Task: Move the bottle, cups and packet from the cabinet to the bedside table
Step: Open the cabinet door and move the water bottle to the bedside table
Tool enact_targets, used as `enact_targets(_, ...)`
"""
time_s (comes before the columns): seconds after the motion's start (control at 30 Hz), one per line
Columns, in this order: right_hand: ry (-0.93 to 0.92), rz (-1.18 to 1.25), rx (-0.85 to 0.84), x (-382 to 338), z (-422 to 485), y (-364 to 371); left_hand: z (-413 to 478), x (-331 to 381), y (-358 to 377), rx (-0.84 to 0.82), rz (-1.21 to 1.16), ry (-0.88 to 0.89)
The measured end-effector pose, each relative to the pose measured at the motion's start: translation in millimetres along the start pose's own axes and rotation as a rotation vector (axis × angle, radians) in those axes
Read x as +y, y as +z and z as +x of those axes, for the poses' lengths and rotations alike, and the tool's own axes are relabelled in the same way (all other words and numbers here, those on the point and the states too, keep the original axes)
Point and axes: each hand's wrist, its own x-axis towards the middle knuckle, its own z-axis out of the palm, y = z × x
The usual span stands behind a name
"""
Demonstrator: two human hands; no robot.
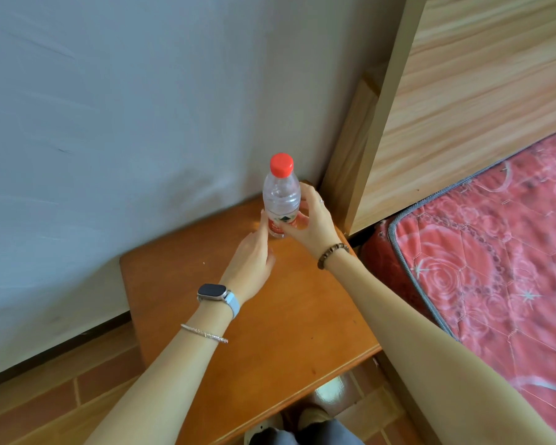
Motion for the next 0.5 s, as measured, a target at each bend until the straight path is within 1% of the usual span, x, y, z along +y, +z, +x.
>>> enact_targets(0.23,0.007,-0.037,-0.077,-8.1,11.8,-12.3,9.2,4.4,7.1,0.007,0.037,-0.019)
enact_targets(0.5,0.043,-0.061,-0.096,-19.5,7.6,-15.7,7.9,10.3,-3.0,-0.027,0.083,-0.036)
